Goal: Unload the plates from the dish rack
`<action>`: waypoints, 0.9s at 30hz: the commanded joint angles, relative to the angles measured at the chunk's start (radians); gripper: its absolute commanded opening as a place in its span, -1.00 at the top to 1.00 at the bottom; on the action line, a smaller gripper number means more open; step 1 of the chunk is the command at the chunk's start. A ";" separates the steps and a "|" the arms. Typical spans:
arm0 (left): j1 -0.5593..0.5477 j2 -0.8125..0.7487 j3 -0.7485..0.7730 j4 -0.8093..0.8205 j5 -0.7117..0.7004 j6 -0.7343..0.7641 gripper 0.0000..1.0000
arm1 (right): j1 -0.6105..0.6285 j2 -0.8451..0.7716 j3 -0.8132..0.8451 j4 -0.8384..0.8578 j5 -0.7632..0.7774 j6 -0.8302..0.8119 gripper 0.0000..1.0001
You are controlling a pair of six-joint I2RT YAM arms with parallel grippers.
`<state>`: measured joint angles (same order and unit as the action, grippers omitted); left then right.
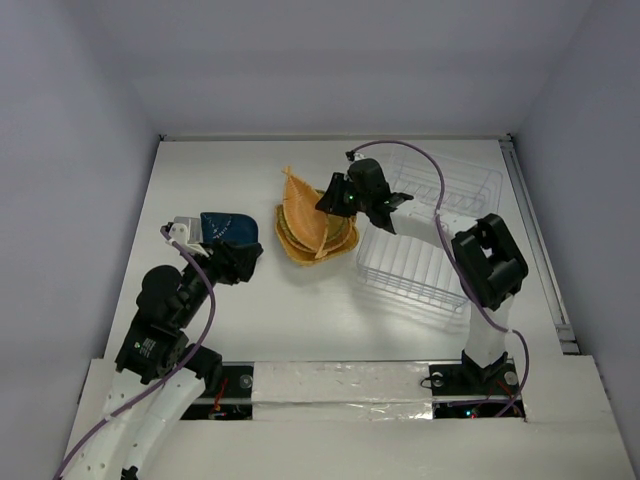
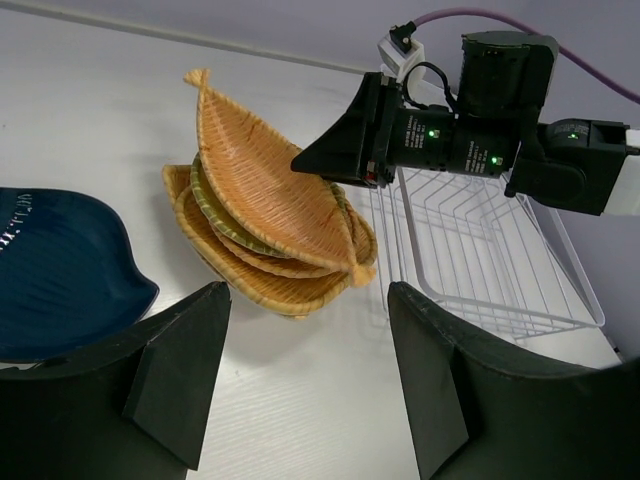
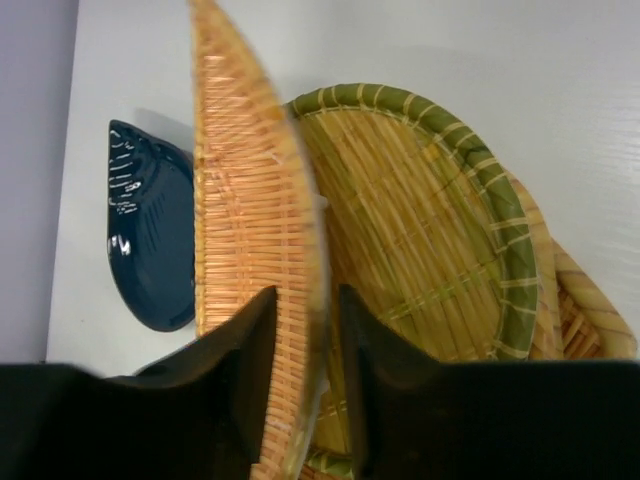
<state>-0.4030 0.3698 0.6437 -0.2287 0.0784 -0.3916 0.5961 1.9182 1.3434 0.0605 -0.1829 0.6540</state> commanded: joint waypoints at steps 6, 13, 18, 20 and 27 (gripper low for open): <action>0.006 0.015 0.010 0.042 0.017 -0.004 -0.32 | -0.001 -0.111 -0.042 0.004 0.101 -0.031 -0.59; 0.006 0.000 0.024 0.042 -0.002 0.003 -0.47 | 0.040 -0.332 -0.064 -0.080 0.198 -0.094 -1.00; 0.006 0.003 0.086 0.039 -0.017 0.013 -0.65 | 0.137 -0.586 -0.075 -0.143 0.390 -0.169 -1.00; 0.006 0.014 0.117 0.038 -0.025 0.011 -0.69 | 0.151 -0.737 -0.139 -0.119 0.399 -0.198 -1.00; 0.006 0.015 0.240 0.094 -0.078 0.017 -0.75 | 0.151 -1.259 -0.449 0.097 0.434 -0.209 0.83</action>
<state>-0.4030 0.3893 0.8333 -0.2184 0.0360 -0.3897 0.7513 0.7860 1.0100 0.0650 0.1879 0.4660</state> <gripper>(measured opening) 0.871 0.240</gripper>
